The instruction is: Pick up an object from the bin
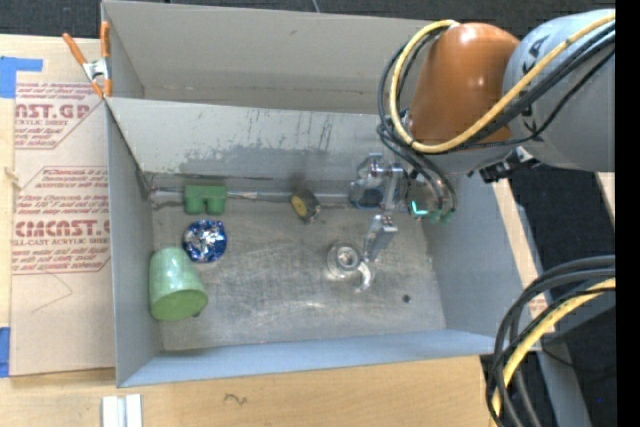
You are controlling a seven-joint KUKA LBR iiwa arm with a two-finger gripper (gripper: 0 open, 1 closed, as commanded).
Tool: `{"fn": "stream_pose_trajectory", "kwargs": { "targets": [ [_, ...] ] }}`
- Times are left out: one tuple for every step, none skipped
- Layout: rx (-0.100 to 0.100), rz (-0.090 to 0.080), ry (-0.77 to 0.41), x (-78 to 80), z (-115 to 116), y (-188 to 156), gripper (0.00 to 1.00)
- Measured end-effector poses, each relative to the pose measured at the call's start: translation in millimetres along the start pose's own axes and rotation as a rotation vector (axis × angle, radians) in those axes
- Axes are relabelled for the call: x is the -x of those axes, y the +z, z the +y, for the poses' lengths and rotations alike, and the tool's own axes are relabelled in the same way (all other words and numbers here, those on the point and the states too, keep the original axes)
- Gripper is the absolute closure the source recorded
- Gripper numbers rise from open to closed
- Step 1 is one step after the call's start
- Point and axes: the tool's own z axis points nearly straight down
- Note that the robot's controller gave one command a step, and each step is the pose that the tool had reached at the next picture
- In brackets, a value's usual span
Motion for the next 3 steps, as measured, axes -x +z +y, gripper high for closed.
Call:
{"fn": "stream_pose_trajectory", "kwargs": {
  "targets": [
    [0.001,-0.010,0.088,-26.9,-4.4,100.2,0.00],
    [0.001,-0.007,0.085,-26.0,-4.4,95.5,1.00],
    [-0.002,-0.017,-0.040,-37.7,-22.7,-149.1,1.00]
  ]
}}
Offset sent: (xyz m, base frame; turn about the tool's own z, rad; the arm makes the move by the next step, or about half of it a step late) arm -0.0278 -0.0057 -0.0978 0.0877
